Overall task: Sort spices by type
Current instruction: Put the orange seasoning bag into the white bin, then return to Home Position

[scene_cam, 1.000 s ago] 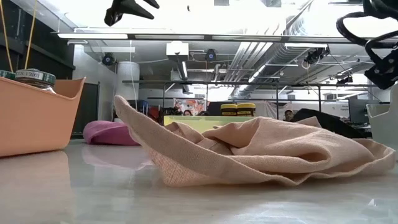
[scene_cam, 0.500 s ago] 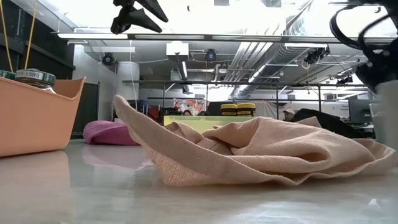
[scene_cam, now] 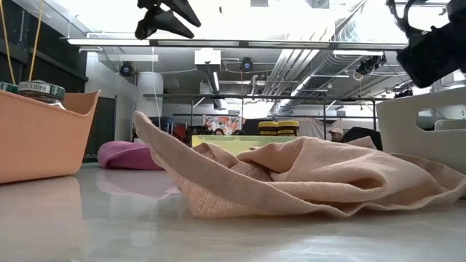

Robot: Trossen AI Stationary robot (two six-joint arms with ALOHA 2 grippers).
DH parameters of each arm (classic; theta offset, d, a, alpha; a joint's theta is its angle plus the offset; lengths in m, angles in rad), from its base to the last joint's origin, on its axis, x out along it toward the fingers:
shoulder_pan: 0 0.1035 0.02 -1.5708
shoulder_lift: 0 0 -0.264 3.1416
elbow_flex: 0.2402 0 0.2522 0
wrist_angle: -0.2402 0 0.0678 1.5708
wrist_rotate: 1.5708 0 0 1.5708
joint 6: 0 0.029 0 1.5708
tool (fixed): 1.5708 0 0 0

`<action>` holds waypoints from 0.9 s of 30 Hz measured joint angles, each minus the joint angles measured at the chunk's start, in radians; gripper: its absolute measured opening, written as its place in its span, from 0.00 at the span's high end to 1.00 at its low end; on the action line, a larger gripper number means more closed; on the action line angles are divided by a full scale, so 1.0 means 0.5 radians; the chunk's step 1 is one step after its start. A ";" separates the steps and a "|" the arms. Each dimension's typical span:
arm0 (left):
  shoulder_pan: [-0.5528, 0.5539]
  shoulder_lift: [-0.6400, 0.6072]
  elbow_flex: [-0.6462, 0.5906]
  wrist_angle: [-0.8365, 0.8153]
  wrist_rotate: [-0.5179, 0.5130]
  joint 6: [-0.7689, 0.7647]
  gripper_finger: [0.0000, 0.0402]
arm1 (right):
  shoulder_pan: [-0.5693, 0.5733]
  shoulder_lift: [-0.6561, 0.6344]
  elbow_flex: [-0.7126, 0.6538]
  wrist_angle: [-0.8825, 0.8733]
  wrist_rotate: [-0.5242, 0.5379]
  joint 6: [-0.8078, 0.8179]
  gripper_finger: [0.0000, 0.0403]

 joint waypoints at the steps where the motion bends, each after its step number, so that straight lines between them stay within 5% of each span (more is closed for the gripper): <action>1: 0.000 0.013 0.000 0.022 -0.005 0.021 0.70 | 0.005 -0.023 0.000 -0.040 0.001 -0.006 1.00; 16: -0.269 0.403 0.000 0.530 0.152 0.433 0.77 | 0.057 -0.132 0.001 -0.101 0.138 -0.168 1.00; 21: -0.342 0.201 0.000 0.657 0.121 0.527 0.96 | 0.056 -0.139 0.001 0.003 0.259 -0.296 1.00; 27: -0.478 -0.205 -0.037 0.632 -0.292 0.722 0.99 | 0.013 -0.224 0.001 0.240 0.399 -0.488 1.00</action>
